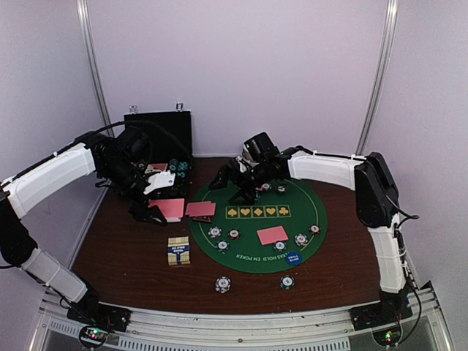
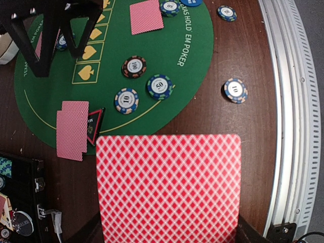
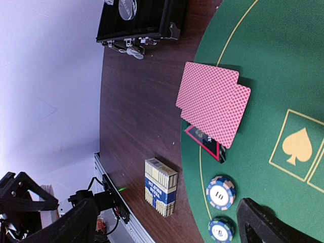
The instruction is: Distribute texas hold em gaming equipment
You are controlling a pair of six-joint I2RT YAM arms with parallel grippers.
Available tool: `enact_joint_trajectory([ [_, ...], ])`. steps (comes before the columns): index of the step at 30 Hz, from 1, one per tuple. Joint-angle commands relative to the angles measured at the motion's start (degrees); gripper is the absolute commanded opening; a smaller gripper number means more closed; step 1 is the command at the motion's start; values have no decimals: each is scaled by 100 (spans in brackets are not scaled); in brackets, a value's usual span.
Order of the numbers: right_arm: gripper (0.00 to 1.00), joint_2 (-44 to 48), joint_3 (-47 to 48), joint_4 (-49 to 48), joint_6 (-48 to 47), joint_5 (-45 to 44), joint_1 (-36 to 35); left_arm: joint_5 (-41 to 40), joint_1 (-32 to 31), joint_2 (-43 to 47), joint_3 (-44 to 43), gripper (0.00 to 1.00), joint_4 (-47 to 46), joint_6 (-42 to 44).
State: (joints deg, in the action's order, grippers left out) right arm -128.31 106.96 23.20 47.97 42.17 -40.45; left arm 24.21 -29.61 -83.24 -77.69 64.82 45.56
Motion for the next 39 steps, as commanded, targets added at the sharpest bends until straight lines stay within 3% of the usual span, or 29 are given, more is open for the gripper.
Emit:
enact_joint_trajectory([
  [1, 99, 660, -572, 112, -109, -216, -196, 81, 43, 119, -215, 36, -21, 76],
  [9, 99, 2054, -2326, -685, 280, -1441, -1130, 71, 43, 89, -271, 36, -19, 71],
  [13, 100, 2410, -2646, -519, 605, -1984, -1382, 41, 43, 105, -288, 36, -22, 58],
  [14, 100, 2549, -2900, -785, 805, -1983, -1391, 55, 43, 112, -290, 36, -22, 52],
  [19, 100, 2649, -4444, -4222, 2311, -1157, -1244, 97, 43, 80, -299, 36, -20, 34],
  [24, 98, 2556, -3683, -3403, 1587, -1078, -1215, 100, 43, 79, -291, 36, -22, 3],
  [28, 100, 2457, -3542, -3883, 1659, -979, -1176, 79, 43, 68, -291, 36, -17, 15],
  [33, 99, 1940, -2711, -3539, 1423, -611, -1290, 58, 43, 19, -320, 36, -19, -11],
  [39, 91, 1459, -2086, -3449, 1473, -282, -1410, 73, 43, -32, -386, 36, -17, -72],
])
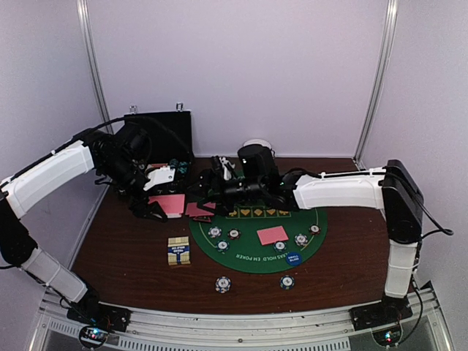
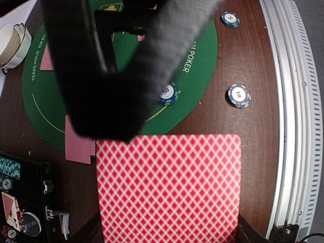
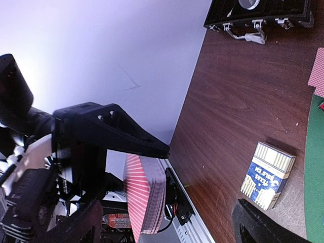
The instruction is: Distribute texas hold em gaming equipment
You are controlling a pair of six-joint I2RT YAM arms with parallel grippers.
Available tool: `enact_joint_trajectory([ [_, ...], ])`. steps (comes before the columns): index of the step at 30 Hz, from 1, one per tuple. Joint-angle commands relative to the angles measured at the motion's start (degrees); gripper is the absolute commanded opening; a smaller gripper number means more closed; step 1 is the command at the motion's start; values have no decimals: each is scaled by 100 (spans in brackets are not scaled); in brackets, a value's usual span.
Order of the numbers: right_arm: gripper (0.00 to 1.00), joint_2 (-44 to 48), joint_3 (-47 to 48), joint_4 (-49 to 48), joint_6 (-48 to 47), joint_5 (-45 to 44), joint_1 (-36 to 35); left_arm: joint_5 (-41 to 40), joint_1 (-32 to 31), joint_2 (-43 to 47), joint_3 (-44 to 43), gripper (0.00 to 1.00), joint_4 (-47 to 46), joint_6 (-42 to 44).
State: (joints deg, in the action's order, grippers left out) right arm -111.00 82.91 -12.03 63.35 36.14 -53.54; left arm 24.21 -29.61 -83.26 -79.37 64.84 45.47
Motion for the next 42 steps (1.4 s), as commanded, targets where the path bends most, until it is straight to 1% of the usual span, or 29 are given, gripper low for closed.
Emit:
enact_joint_trajectory([
  [1, 90, -323, 391, 120, -70, 372, -111, 72, 43, -43, -226, 36, -22, -77],
  [3, 87, -440, 492, 101, -22, 475, -128, 69, 43, -49, -228, 36, -23, -74],
  [10, 88, -663, 799, 120, -6, 687, -222, 59, 43, -77, -228, 35, -24, -76],
  [18, 88, -1123, 1469, 672, -7, 760, -293, 82, 43, -91, -263, 35, -22, -101],
  [24, 86, -1366, 1783, 969, 31, 726, -302, 107, 43, -70, -271, 35, -24, -110],
  [33, 81, -1110, 1403, 1161, -22, 466, -163, 143, 43, -38, -279, 35, -20, -109],
  [42, 72, -844, 1180, 1449, -202, 488, -101, 155, 43, -7, -256, 35, -24, -109],
])
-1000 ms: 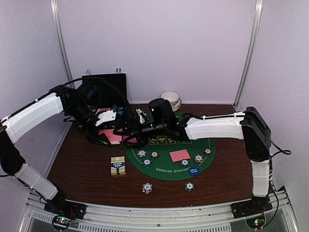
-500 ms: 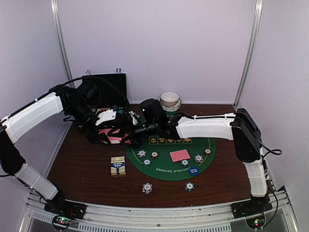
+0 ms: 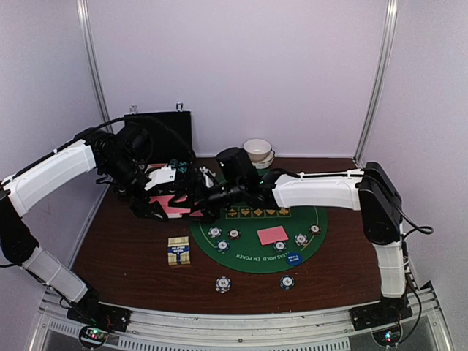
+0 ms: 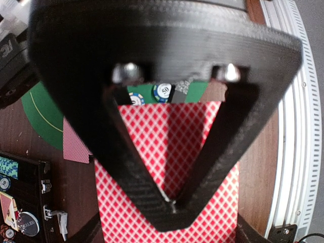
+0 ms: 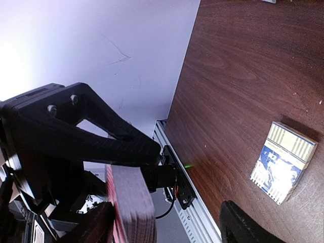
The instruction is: Distribute texas hold em gaming equipment
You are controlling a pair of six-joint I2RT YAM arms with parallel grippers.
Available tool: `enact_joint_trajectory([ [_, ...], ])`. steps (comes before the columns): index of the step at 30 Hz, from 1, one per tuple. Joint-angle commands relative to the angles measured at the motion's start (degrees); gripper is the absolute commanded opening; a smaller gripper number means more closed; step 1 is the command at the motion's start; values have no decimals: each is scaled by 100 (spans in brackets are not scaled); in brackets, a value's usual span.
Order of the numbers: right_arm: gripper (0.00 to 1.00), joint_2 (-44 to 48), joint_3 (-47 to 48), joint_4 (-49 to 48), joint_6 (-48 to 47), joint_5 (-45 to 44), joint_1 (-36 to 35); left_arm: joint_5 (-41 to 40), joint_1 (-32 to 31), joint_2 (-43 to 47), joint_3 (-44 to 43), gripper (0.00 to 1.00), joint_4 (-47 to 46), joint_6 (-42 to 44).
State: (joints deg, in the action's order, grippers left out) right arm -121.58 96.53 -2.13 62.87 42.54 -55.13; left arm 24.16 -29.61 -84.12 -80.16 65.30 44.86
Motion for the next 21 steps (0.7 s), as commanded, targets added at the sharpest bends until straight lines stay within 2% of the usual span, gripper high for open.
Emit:
enact_joint_trajectory([
  [1, 71, 232, -173, 449, -153, -132, 66, 153, 43, 78, -176, 35, -70, -49],
  [5, 65, 367, -132, 399, -125, -65, 64, 154, 43, 70, -175, 35, -67, -50],
  [14, 39, 665, -204, 482, -71, 55, 88, 139, 43, 51, -158, 35, -66, -42],
  [21, 29, 807, -309, 416, 14, 120, 97, 148, 43, 53, -162, 35, -68, -48],
])
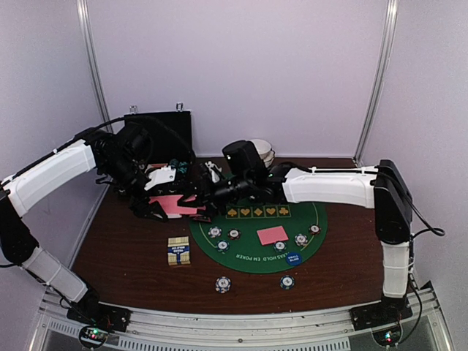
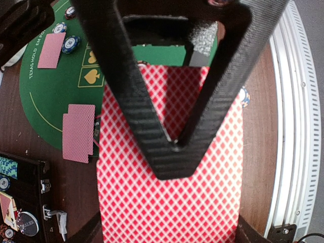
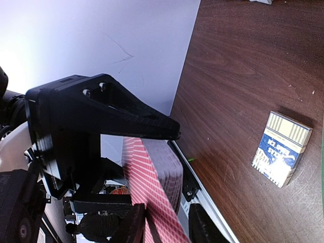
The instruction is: Distribute texas hold em gaming equipment
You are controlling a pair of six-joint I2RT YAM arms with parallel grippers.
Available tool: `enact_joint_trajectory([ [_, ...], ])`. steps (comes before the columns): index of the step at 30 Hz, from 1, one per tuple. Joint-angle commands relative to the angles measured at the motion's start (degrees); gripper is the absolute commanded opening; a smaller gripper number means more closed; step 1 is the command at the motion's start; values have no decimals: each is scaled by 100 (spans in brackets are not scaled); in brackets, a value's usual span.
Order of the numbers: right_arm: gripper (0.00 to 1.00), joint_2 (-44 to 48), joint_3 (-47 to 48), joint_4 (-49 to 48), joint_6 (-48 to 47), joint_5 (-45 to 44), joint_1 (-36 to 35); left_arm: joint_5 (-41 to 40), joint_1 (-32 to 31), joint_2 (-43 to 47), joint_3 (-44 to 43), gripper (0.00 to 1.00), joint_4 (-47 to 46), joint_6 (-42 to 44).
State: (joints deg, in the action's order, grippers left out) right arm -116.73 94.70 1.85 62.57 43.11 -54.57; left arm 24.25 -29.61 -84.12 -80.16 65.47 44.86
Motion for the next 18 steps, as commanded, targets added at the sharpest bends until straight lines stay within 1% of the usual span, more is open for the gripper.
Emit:
enact_joint_trajectory([
  [1, 28, 338, -142, 20, 55, 70, 41, 141, 43, 58, -166, 35, -86, -48],
  [9, 13, 511, -316, 17, 115, 126, 116, 126, 43, 62, -153, 35, -83, -53],
  [14, 0, 639, -430, -80, 237, 198, 202, 124, 43, 52, -156, 35, -87, -47],
  [18, 0, 723, -517, -167, 350, 273, 309, 118, 43, 46, -149, 35, -84, -48],
])
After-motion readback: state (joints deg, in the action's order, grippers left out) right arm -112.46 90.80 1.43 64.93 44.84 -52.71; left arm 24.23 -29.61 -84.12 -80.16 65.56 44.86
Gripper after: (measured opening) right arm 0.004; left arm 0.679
